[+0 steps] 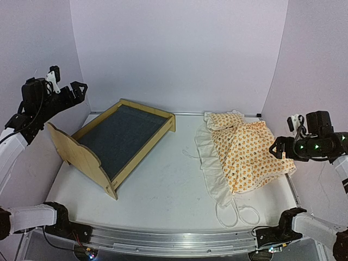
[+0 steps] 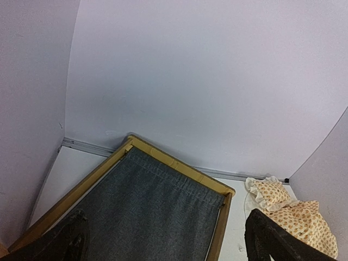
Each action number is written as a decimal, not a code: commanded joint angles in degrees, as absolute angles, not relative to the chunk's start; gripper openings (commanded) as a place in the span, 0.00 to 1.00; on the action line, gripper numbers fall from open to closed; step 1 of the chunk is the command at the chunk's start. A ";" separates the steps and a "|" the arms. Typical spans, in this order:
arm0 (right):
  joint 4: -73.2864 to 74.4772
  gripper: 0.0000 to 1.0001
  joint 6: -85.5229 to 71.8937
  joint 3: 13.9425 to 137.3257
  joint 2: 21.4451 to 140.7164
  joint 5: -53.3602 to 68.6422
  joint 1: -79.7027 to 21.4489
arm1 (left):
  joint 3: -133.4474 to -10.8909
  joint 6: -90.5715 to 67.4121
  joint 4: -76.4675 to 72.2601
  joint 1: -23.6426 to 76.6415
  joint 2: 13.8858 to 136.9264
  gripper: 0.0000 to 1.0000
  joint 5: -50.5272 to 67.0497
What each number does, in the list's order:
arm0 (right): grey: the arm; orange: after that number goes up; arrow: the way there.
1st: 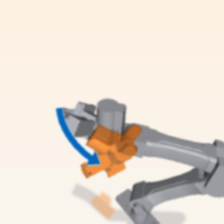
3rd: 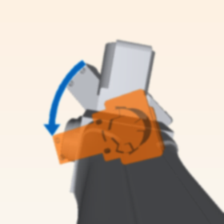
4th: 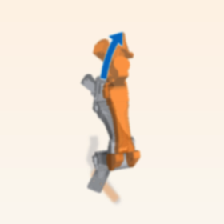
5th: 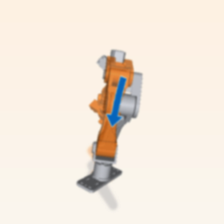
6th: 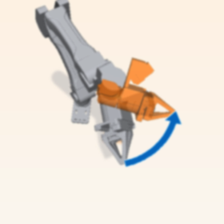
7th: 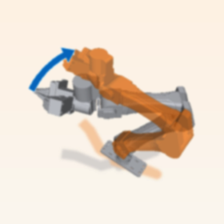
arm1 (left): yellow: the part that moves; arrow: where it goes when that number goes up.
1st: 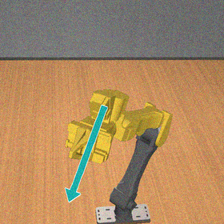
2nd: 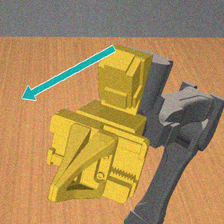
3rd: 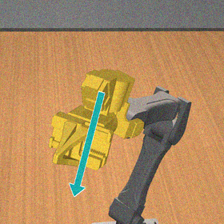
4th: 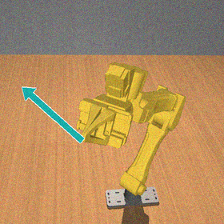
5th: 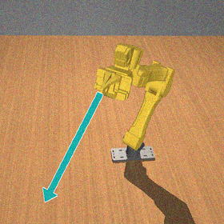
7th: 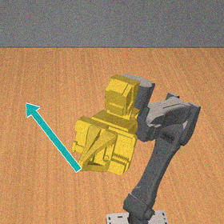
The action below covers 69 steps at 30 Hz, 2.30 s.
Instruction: Set up the pet bed
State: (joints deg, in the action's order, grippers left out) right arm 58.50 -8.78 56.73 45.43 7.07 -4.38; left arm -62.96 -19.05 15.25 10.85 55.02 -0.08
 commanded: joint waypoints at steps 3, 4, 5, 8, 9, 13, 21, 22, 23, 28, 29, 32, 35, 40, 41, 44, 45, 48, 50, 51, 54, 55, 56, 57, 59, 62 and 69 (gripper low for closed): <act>62.97 0.98 -11.65 60.03 47.22 2.40 -7.31 | -65.99 -21.57 15.44 11.44 56.52 0.99 6.79; 63.58 0.98 -11.97 60.26 47.59 1.95 -7.75 | -66.41 -21.45 15.82 12.63 57.12 0.99 6.43; 64.21 0.98 -12.32 60.48 47.93 1.56 -8.21 | -66.94 -21.32 16.33 13.89 57.96 0.99 6.25; 65.93 0.98 -13.20 61.09 49.01 0.84 -9.41 | -69.88 -20.99 18.89 18.53 62.02 0.99 4.80; 66.34 0.98 -13.47 61.29 49.46 0.73 -9.80 | -71.00 -20.70 19.61 20.21 63.58 0.99 4.04; 67.98 0.98 -14.38 62.17 51.24 0.92 -10.98 | -77.41 -19.15 24.52 28.29 72.17 0.99 -0.59; 65.30 0.98 -12.59 59.83 52.67 7.89 -12.32 | -92.27 -15.33 33.74 41.04 93.74 0.99 -9.58; 64.61 0.98 -12.44 59.39 52.87 9.09 -12.41 | -94.27 -14.75 34.99 42.07 96.62 0.99 -10.61; 64.13 0.98 -12.34 59.07 53.20 10.23 -12.48 | -96.28 -14.33 36.35 42.68 99.09 0.99 -11.45; 61.15 0.98 -11.68 57.94 56.46 11.39 -15.77 | -104.09 -12.85 41.52 44.93 110.77 0.98 -15.14; 60.12 0.98 -11.29 57.68 57.15 9.94 -17.39 | -105.17 -12.58 42.10 45.15 112.68 0.98 -15.76; 56.36 0.98 -9.23 57.37 60.30 5.43 -23.06 | -108.11 -12.17 43.67 45.47 117.76 0.97 -17.03; 50.05 0.98 -6.47 56.68 63.55 1.88 -28.02 | -110.44 -11.65 44.51 45.39 121.28 0.96 -17.95; 40.42 0.98 -2.90 56.17 68.29 -1.70 -31.43 | -112.86 -11.11 45.20 43.76 125.32 0.86 -16.51; 39.57 0.98 -2.58 56.75 69.36 -1.87 -31.58 | -112.96 -11.18 45.17 43.53 125.65 0.83 -16.45; 36.97 0.98 -2.48 57.89 71.25 -3.16 -31.71 | -113.37 -9.92 45.08 42.88 127.10 0.71 -16.37; 36.60 0.98 -2.74 58.42 72.03 -3.84 -31.77 | -113.97 -9.10 45.13 42.84 127.93 0.67 -16.91; 38.01 0.98 -3.64 61.30 74.62 -2.69 -31.74 | -114.67 -7.79 45.18 42.69 129.55 0.56 -19.06; 39.68 0.98 -4.33 63.39 76.01 -0.86 -31.73 | -114.65 -7.42 44.98 42.55 130.13 0.49 -19.37; 40.38 0.98 -4.65 63.85 76.55 -0.47 -31.75 | -114.75 -7.10 44.86 42.54 130.35 0.46 -19.34; 41.16 0.98 -5.10 64.54 77.77 -0.46 -31.77 | -114.02 -5.15 44.23 42.71 130.24 0.39 -17.82; 41.33 0.98 -4.91 64.71 78.12 -0.97 -31.78 | -113.48 -4.77 44.13 42.72 129.99 0.37 -17.45; 41.64 0.98 -4.70 64.95 78.55 -1.45 -31.73 | -112.85 -4.41 44.00 42.79 129.62 0.35 -16.74; 41.88 0.98 -4.60 65.22 78.76 -2.02 -31.76 | -112.06 -4.06 43.77 42.94 129.19 0.33 -16.10; 42.49 0.98 -4.64 65.86 79.44 -3.00 -31.73 | -109.64 -3.87 43.07 43.55 128.09 0.28 -15.25; 44.92 0.98 -5.20 69.04 81.63 -3.49 -31.72 | -105.36 -3.33 41.19 45.89 125.53 0.25 -13.39; 53.19 0.98 -4.57 80.17 91.18 -4.88 -31.48 | -94.31 -1.25 38.04 56.06 118.21 0.21 -13.37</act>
State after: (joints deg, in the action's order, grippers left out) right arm 48.82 -4.51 73.56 87.50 -2.85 -31.53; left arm -99.18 -3.27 37.67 46.76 124.16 -18.26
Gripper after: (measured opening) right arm 0.984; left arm 0.215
